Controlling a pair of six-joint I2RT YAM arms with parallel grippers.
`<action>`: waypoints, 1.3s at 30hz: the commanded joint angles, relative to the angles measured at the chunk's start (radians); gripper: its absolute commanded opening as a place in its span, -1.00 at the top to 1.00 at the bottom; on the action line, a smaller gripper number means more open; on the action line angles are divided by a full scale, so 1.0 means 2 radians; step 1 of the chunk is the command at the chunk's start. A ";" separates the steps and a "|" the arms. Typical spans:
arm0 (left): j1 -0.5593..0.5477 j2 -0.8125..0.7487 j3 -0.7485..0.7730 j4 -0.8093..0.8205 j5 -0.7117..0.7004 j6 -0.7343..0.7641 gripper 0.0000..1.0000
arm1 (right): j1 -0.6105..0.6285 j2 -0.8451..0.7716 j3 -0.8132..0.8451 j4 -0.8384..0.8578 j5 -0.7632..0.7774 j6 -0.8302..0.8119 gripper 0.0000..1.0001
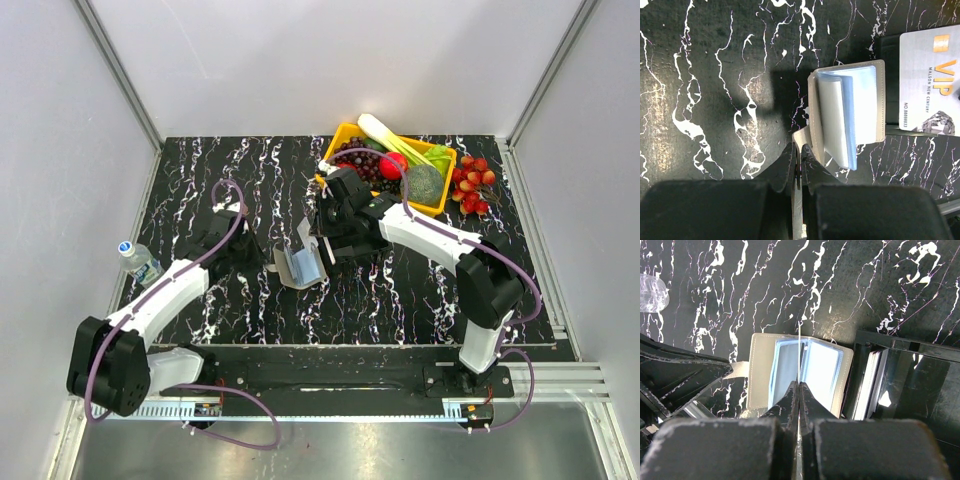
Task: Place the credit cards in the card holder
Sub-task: Insert the credit card into the card holder.
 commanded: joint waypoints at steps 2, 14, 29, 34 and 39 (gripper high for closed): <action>0.000 -0.007 0.003 0.013 0.004 -0.002 1.00 | -0.002 -0.016 0.003 0.013 -0.009 0.003 1.00; 0.000 0.061 -0.015 -0.008 -0.049 -0.011 1.00 | -0.003 0.001 0.002 0.007 -0.022 0.005 1.00; 0.000 0.094 -0.024 0.013 -0.047 -0.011 1.00 | -0.003 0.023 0.010 0.000 -0.044 0.003 1.00; 0.000 0.079 -0.015 0.009 -0.046 -0.009 1.00 | 0.000 0.026 0.017 0.001 -0.067 -0.001 1.00; 0.000 0.081 -0.011 0.007 -0.047 -0.007 1.00 | 0.006 0.031 0.018 -0.006 -0.059 -0.008 1.00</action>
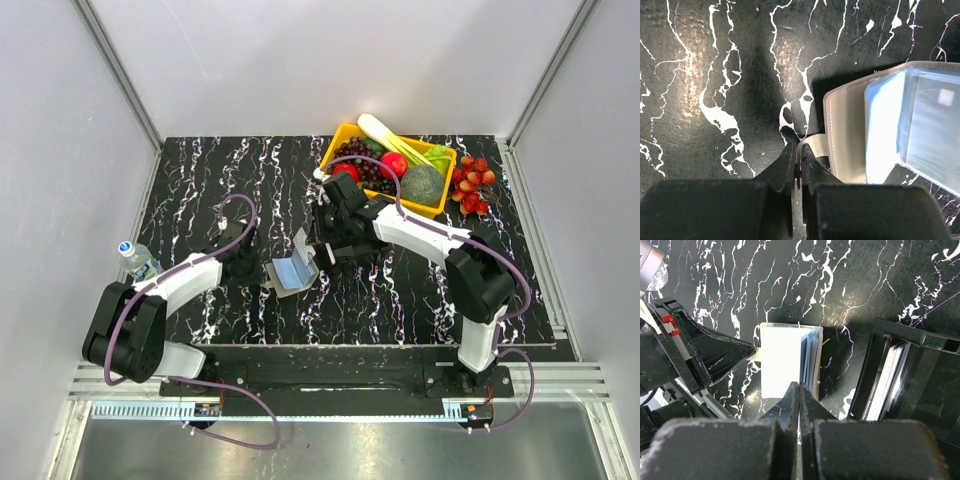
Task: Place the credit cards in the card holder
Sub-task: Insert the credit card into the card holder.
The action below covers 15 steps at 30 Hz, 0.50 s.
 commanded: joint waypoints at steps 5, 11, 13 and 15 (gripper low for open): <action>0.000 -0.011 0.018 0.006 -0.004 0.003 1.00 | 0.022 0.008 0.027 -0.037 0.050 -0.039 1.00; 0.000 -0.028 0.021 0.010 0.002 0.002 1.00 | 0.028 0.011 0.037 -0.055 0.109 -0.050 1.00; 0.000 -0.037 0.024 0.011 0.005 0.003 1.00 | 0.028 0.008 0.036 -0.052 0.116 -0.047 1.00; 0.000 -0.042 0.026 0.009 0.005 0.004 1.00 | 0.028 0.001 0.036 -0.048 0.125 -0.044 1.00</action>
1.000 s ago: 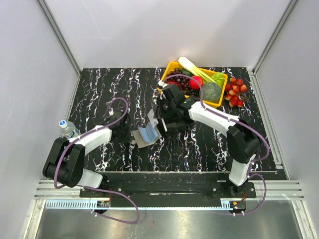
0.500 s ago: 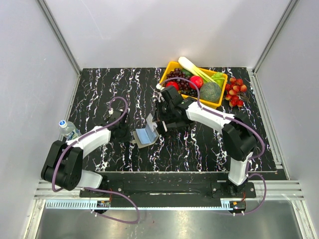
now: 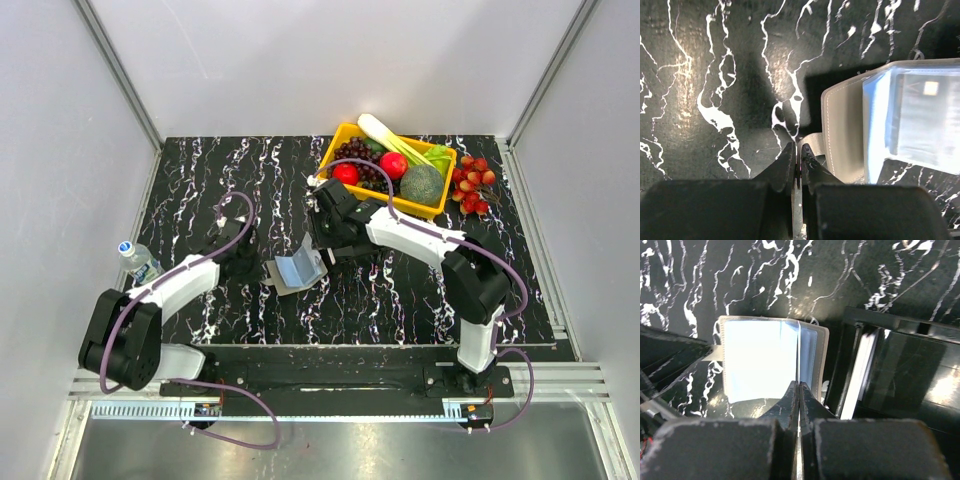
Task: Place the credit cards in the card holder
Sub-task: Insert the credit card into the card holder.
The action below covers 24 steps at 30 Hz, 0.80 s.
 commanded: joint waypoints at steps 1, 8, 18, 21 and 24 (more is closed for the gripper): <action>0.000 -0.028 0.027 0.006 0.001 0.005 1.00 | 0.002 -0.013 0.022 0.000 0.060 -0.006 1.00; 0.000 -0.026 0.024 0.006 -0.001 0.004 1.00 | 0.002 -0.041 0.024 0.012 0.082 -0.010 1.00; 0.000 -0.023 0.024 0.010 0.002 0.005 1.00 | 0.002 -0.044 -0.006 0.051 -0.023 0.031 1.00; 0.000 -0.022 0.021 0.011 0.003 0.004 1.00 | 0.002 -0.023 -0.006 0.045 -0.040 0.037 1.00; 0.000 -0.021 0.017 0.010 -0.003 0.003 1.00 | 0.002 -0.016 -0.019 0.048 -0.043 0.041 1.00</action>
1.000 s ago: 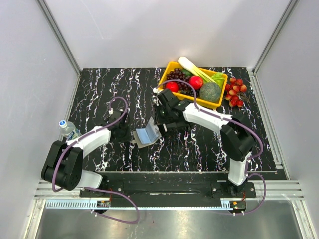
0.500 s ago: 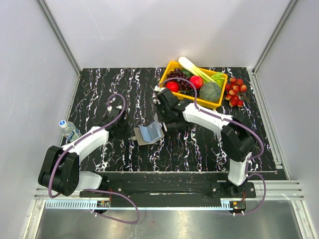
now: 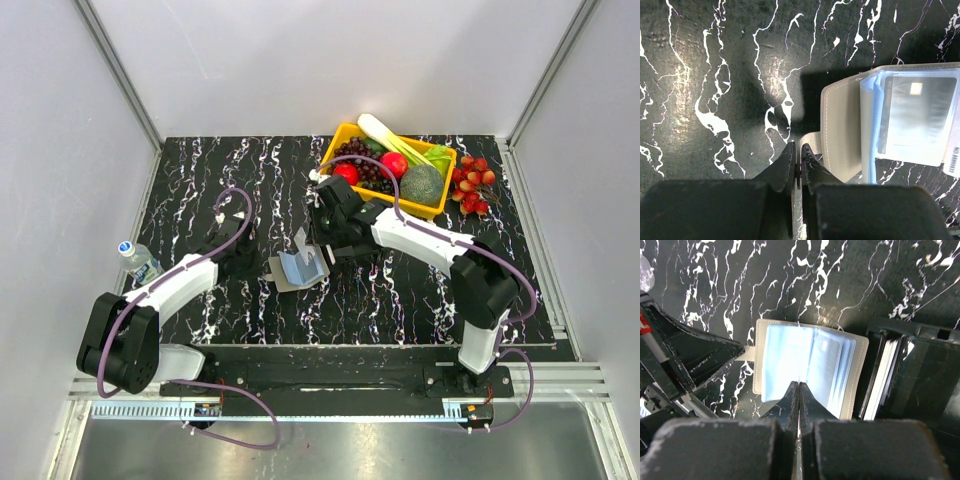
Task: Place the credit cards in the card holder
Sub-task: Insert the credit card into the card holder.
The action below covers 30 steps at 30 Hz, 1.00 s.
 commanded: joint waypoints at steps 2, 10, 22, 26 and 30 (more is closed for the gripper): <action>0.000 -0.001 0.001 0.010 -0.006 0.001 1.00 | 0.002 0.011 -0.026 0.032 -0.040 0.018 1.00; 0.000 0.019 -0.003 0.017 -0.012 0.000 1.00 | 0.002 0.040 -0.034 0.068 -0.118 0.018 1.00; 0.000 0.000 -0.016 0.077 0.038 -0.029 0.30 | -0.003 0.080 -0.030 0.046 -0.077 0.013 1.00; 0.000 -0.009 -0.033 0.092 0.048 -0.041 -0.03 | -0.004 0.085 -0.032 0.046 -0.073 0.012 1.00; 0.000 -0.006 -0.036 0.074 0.036 -0.050 -0.11 | -0.009 0.086 -0.037 0.047 -0.075 0.014 1.00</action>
